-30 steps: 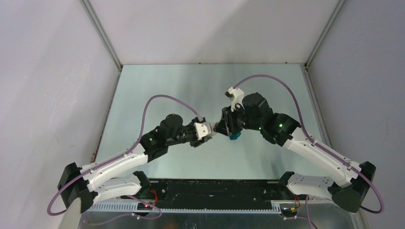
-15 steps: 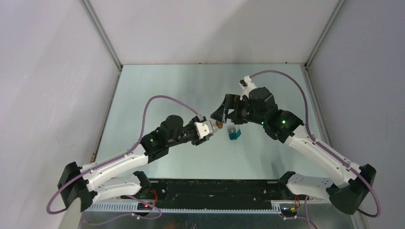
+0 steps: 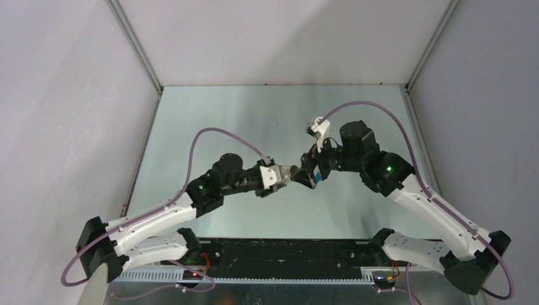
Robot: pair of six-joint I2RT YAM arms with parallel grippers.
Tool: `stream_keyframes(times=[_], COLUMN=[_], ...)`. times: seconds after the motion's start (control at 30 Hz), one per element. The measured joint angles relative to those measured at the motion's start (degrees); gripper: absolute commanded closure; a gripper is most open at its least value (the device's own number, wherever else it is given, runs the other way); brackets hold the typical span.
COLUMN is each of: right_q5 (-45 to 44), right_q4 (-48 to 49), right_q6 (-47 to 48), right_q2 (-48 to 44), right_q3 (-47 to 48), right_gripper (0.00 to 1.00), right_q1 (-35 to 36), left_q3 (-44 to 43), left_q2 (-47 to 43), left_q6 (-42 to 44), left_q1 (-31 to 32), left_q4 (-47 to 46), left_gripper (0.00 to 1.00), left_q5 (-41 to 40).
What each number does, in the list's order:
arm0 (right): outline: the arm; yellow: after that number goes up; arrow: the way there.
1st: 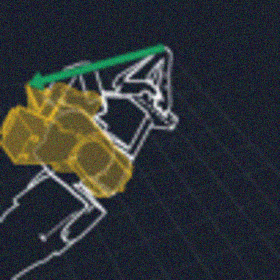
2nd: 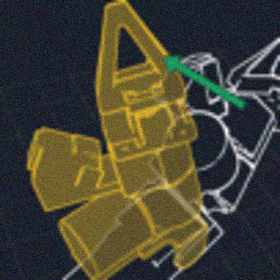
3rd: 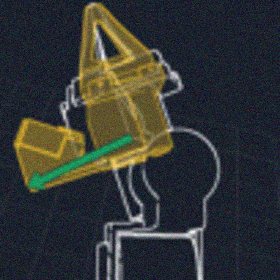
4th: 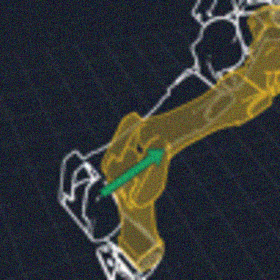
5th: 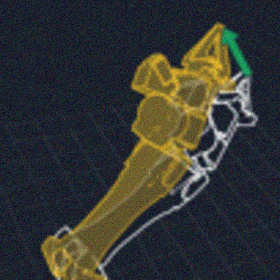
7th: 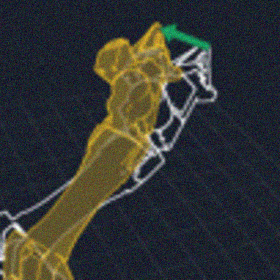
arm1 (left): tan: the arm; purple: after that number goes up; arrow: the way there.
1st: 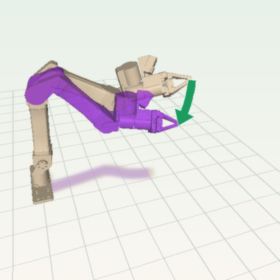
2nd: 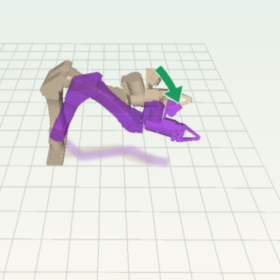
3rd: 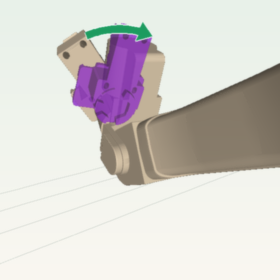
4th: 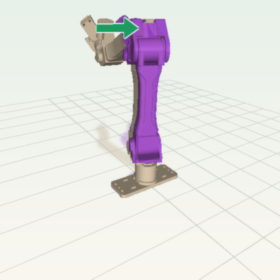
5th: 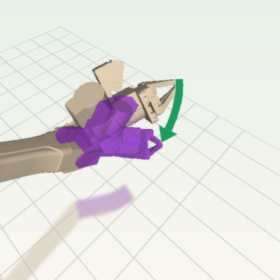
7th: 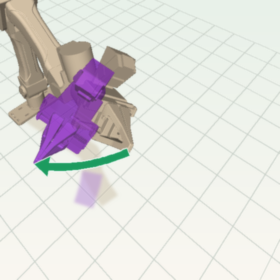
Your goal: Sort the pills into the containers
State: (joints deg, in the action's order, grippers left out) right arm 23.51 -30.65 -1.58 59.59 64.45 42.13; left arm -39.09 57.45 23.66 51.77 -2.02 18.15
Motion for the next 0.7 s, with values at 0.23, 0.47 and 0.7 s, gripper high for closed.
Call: stream_keyframes(times=[0.23,0.47,0.7], right_q5=[4.17,4.26,-4.85], right_q4=[-1.92,-2.05,0.98], right_q6=[7.28,5.01,-13.11], right_q2=[1.68,4.04,6.51], right_q3=[0.17,0.74,0.96], right_gripper=[0.49,0.78,1.0], right_q1=[0.26,1.07,2.91], left_q3=[0.0,0.0,0.59], left_q2=[-0.04,0.09,0.39], left_q6=[0.66,0.85,0.74], left_q1=[-0.11,-0.55,-1.33], left_q4=[1.57,3.52,3.41], left_gripper=[1.0,1.0,1.0], left_q5=[2.82,2.12,-1.77])
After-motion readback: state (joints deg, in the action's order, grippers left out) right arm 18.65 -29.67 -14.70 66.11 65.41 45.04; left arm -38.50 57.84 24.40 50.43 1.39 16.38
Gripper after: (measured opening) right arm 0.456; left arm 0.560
